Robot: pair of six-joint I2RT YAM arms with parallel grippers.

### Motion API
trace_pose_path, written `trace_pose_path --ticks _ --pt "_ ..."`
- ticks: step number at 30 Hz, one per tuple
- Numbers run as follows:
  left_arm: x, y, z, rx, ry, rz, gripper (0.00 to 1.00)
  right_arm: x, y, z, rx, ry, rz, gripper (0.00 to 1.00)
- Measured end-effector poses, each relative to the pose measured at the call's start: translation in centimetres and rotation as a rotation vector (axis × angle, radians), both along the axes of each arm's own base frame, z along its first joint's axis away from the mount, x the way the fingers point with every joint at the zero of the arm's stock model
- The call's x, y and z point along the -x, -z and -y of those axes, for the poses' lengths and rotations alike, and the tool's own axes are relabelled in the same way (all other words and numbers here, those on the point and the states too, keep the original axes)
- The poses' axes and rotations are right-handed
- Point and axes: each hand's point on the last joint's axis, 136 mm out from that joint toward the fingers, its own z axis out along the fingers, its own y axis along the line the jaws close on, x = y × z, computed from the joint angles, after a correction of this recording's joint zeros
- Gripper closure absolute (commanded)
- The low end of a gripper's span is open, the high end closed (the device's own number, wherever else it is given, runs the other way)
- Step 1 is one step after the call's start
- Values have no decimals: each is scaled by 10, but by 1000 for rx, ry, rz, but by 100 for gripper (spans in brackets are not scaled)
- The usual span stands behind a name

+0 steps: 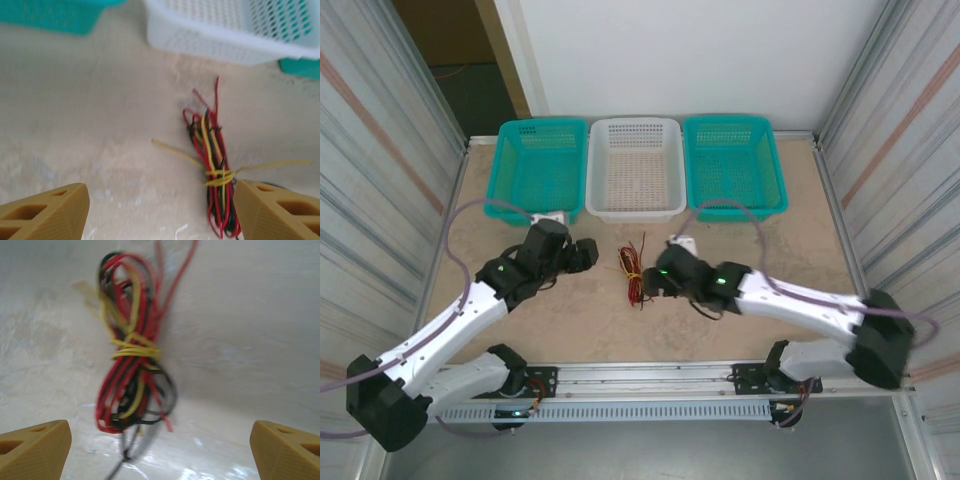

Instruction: Untangle the cables

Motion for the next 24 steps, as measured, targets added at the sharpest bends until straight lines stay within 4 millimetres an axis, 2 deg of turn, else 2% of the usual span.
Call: trace_pose_path --ticks 3,8,11,16,17,20,24 --pt "19 15 -7 38 -22 -56 26 -2 5 -22 33 -53 -9 17" --pt "36 21 -8 125 -39 -91 28 -29 -13 -38 40 -54 33 32" --pt "41 20 -7 164 -46 -97 27 -42 -15 -40 50 -49 45 50" --pt "42 20 -5 199 -60 -103 24 -52 -1 -37 123 -58 32 93" --pt "42 21 -4 203 -60 -107 23 -52 1 -36 142 -64 31 98" --pt "43 25 -2 205 -60 -132 19 -52 -1 -35 184 -83 42 100" --pt "43 31 1 211 -58 -173 15 -42 -16 -38 234 -169 102 100"
